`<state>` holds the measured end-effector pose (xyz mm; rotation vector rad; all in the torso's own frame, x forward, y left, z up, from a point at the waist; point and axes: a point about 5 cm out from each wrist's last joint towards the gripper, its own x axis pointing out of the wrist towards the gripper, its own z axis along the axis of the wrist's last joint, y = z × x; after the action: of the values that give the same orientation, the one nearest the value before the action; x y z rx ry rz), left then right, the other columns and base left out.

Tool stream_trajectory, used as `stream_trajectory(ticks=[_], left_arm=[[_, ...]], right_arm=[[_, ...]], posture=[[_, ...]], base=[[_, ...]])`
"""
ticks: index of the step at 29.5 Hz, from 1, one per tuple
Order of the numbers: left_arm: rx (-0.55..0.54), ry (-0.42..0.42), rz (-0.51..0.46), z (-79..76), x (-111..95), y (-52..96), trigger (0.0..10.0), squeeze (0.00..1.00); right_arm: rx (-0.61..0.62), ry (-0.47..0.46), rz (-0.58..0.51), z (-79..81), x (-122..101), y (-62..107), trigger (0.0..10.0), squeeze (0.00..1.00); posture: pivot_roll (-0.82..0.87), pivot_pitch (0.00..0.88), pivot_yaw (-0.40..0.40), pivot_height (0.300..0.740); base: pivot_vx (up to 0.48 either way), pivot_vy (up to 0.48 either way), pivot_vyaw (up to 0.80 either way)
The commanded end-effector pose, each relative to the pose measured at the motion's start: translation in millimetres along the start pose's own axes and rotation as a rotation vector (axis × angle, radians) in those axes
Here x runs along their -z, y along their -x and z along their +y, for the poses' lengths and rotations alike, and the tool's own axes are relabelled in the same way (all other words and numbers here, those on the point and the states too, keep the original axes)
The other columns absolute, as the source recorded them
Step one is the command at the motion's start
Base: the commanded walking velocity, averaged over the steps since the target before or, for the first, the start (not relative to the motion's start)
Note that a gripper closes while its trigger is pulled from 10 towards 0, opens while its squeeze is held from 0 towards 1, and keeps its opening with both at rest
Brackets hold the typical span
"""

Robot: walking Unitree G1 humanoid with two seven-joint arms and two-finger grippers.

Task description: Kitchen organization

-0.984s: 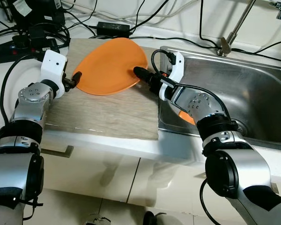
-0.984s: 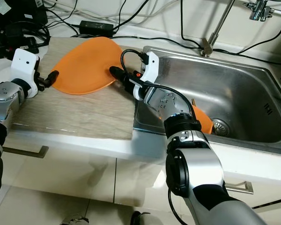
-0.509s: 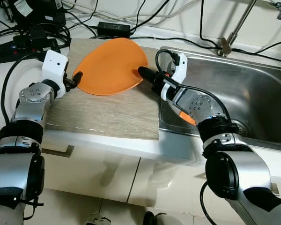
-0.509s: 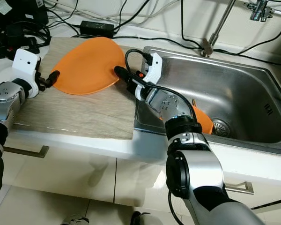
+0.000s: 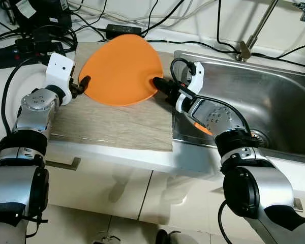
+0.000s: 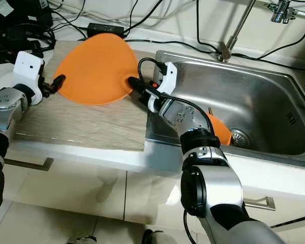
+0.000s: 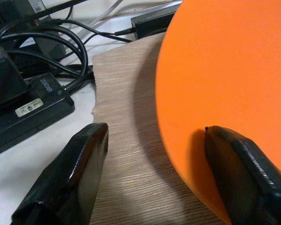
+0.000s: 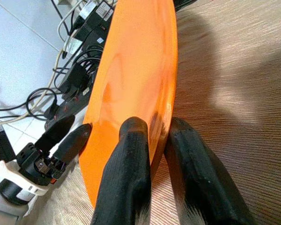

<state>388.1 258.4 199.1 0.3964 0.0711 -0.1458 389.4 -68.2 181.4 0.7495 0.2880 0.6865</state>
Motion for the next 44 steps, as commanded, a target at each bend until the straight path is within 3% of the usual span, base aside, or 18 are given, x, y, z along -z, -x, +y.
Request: stream_trajectory(ticks=[1,8,11,12,15,21,28,34,36,38,40,44], left_arm=[[0.047,-0.014,0.101,-13.0,20,0.4,10.0,0.00],[0.021,0.042,0.021,-8.3,9,-0.9,10.0,0.00],[0.008,0.133,-0.076,-3.7,-5,-1.4,10.0,0.00],[0.003,0.191,-0.154,2.2,-17,-0.4,10.0,0.00],[0.019,0.238,-0.240,7.6,-31,2.2,10.0,0.00],[0.127,0.308,-0.433,15.2,-61,13.8,10.0,0.00],[0.244,0.310,-0.496,5.6,-73,22.6,10.0,0.00],[0.229,0.317,-0.515,-3.2,-86,28.3,10.0,0.00],[0.274,0.303,-0.516,-11.7,-88,30.4,10.0,0.00],[0.325,0.279,-0.497,-23.9,-85,30.5,10.0,0.00],[0.337,0.282,-0.494,-26.3,-85,30.6,10.0,0.00],[0.492,0.219,-0.447,-56.9,-82,35.3,10.0,0.00]], right_arm=[[-0.033,0.017,-0.027,4.9,-9,0.6,0.0,0.00],[-0.044,-0.007,-0.049,6.0,-11,0.8,0.0,0.00],[-0.045,-0.040,-0.075,5.7,-14,1.5,0.0,0.00],[-0.047,-0.064,-0.099,5.3,-17,2.8,0.0,0.00],[-0.044,-0.079,-0.120,4.3,-20,4.3,0.0,0.00],[-0.037,-0.124,-0.190,3.2,-32,8.6,0.0,0.00],[-0.034,-0.195,-0.288,-2.3,-49,23.8,0.0,0.00],[-0.088,-0.129,-0.395,12.1,-87,62.6,0.0,0.00],[-0.075,-0.101,-0.426,13.3,-98,76.1,0.0,0.00],[-0.016,-0.013,-0.462,10.3,-112,99.3,0.0,0.00],[-0.003,0.011,-0.463,9.9,-114,103.6,0.0,0.00],[0.074,0.155,-0.443,9.4,-120,133.4,0.0,0.00]], posture=[[0.01,0.064,-0.106,0.740],[0.01,0.056,-0.103,0.740],[0.01,0.047,-0.099,0.740],[0.01,0.036,-0.094,0.740],[0.01,0.029,-0.088,0.740],[0.01,0.021,-0.071,0.740],[0.01,0.004,-0.056,0.740],[0.01,0.000,-0.037,0.740],[0.01,0.000,-0.038,0.740],[0.00,0.000,-0.037,0.740],[0.00,0.000,-0.037,0.740],[-0.01,0.000,-0.036,0.740]], base=[[0.000,0.000,0.00],[0.000,0.000,0.00],[0.000,0.000,0.00],[0.000,0.000,0.00],[0.000,0.000,0.00],[0.000,0.000,0.00],[0.000,0.000,0.00],[0.000,0.000,0.00],[0.000,0.000,0.00],[0.000,0.000,0.00],[0.000,0.000,0.00],[0.000,0.000,0.00]])
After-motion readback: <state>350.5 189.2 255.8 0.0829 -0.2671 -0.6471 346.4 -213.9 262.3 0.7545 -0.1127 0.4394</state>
